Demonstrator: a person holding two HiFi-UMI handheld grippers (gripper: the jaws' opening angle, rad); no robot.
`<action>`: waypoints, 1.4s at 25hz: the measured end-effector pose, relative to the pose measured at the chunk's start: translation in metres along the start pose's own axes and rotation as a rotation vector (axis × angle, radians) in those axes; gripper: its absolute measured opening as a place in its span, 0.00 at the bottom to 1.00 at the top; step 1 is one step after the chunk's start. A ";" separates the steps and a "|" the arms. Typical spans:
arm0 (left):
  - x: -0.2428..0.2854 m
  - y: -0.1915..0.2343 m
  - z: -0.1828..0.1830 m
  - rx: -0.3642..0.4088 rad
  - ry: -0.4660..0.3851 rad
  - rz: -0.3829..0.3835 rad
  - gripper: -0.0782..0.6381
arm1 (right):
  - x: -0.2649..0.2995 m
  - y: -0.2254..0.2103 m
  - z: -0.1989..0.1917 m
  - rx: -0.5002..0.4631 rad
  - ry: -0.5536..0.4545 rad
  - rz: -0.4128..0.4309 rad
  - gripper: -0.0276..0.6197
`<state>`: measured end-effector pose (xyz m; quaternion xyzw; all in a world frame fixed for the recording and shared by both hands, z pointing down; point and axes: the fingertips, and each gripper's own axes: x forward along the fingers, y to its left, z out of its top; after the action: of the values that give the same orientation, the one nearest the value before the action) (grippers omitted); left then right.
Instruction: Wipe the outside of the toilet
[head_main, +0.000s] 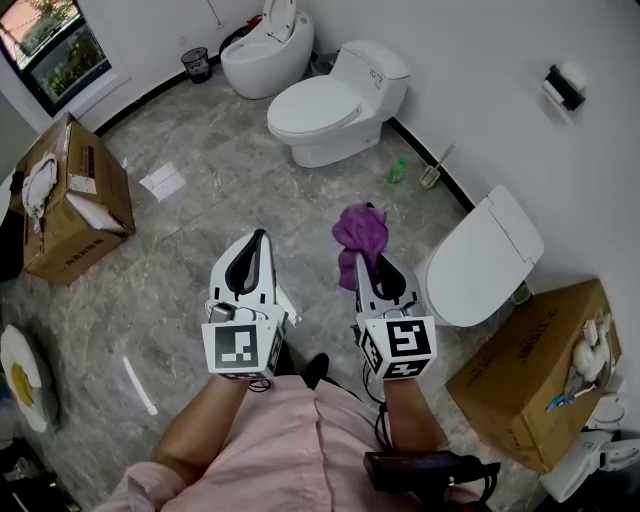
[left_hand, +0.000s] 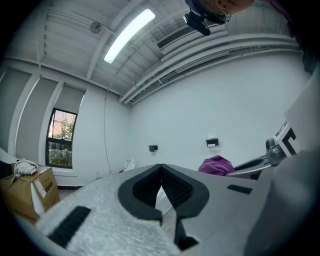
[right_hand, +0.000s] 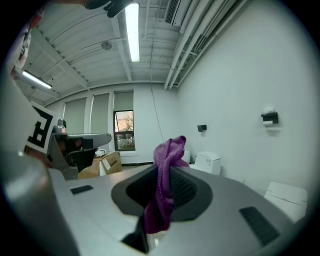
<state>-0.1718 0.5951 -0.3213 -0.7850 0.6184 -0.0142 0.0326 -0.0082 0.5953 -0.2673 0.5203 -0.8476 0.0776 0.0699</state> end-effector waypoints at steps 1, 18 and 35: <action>0.002 0.000 -0.001 -0.001 0.003 -0.002 0.12 | 0.001 -0.002 -0.002 0.005 0.004 -0.004 0.15; 0.137 0.060 -0.055 -0.039 0.075 -0.062 0.12 | 0.140 -0.036 -0.018 0.031 0.095 -0.033 0.15; 0.310 0.150 -0.047 -0.031 0.051 -0.137 0.12 | 0.313 -0.081 0.048 0.033 0.057 -0.114 0.15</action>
<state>-0.2475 0.2569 -0.2908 -0.8254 0.5639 -0.0269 0.0035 -0.0778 0.2766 -0.2471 0.5664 -0.8129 0.1023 0.0895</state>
